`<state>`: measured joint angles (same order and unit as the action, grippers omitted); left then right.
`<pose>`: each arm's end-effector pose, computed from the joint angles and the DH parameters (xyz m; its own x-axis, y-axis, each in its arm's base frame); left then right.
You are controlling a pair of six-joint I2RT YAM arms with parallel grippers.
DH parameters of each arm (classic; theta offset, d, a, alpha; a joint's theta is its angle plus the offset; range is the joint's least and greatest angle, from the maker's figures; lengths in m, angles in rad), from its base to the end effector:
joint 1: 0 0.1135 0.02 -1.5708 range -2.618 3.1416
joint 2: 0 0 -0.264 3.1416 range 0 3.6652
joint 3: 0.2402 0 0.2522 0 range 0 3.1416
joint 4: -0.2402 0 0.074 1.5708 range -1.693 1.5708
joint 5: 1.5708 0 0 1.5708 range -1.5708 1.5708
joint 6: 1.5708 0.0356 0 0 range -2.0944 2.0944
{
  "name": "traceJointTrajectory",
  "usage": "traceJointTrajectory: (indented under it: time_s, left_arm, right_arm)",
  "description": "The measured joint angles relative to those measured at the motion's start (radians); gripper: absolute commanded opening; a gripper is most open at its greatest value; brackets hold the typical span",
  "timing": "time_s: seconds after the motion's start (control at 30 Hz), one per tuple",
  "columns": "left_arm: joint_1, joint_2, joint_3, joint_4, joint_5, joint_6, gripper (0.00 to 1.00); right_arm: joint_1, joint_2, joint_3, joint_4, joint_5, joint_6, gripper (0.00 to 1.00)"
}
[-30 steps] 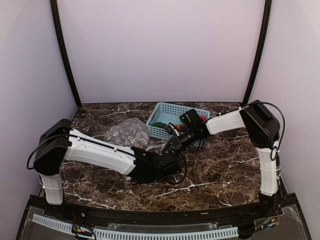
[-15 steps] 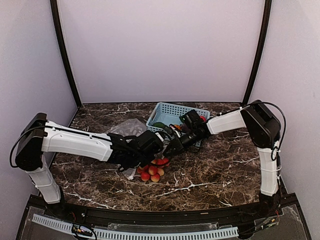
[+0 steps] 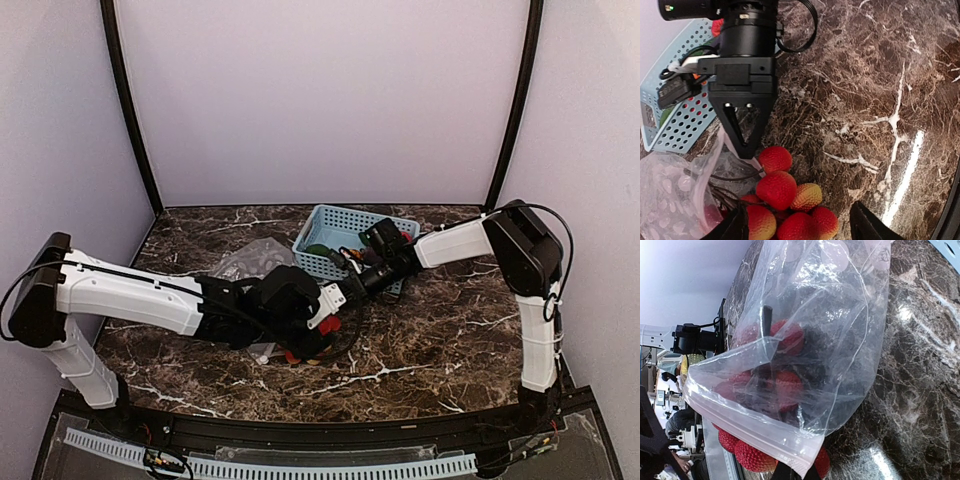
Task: Place the food in the zip-top bag and seal the zipper
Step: Adjust the fake fruit in the zipper food storage bag.
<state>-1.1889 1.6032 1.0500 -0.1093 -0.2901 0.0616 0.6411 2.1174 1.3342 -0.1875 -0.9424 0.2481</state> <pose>0.1413 -0.3245 0.2332 -0.1792 0.6046 -0.7761 0.8177 0.5302 0.2241 0.3248 0.2783 0.1304 -0.8174 -0.4299 -0.3835 -0.5333 0.3131 0.7859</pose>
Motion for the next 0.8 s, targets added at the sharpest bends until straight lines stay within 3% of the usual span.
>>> traceJointTrajectory:
  time_s: [0.23, 0.53, 0.67, 0.8]
  left_arm:
    - [-0.01, 0.181, 0.109, -0.1, -0.032, 0.069, 0.72]
    - [-0.016, 0.316, 0.204, -0.253, -0.189, 0.209, 0.72]
    - [-0.021, 0.364, 0.246, -0.312, -0.246, 0.243, 0.68]
    - [-0.021, 0.385, 0.259, -0.36, -0.318, 0.27, 0.58]
  right_arm:
    - [0.0, -0.003, -0.007, 0.004, 0.0, 0.002, 0.0]
    - [0.0, -0.003, -0.01, 0.007, -0.004, 0.015, 0.0]
    - [0.0, -0.003, -0.01, 0.007, -0.005, 0.016, 0.0]
    - [0.0, -0.003, -0.012, 0.006, -0.005, 0.011, 0.0]
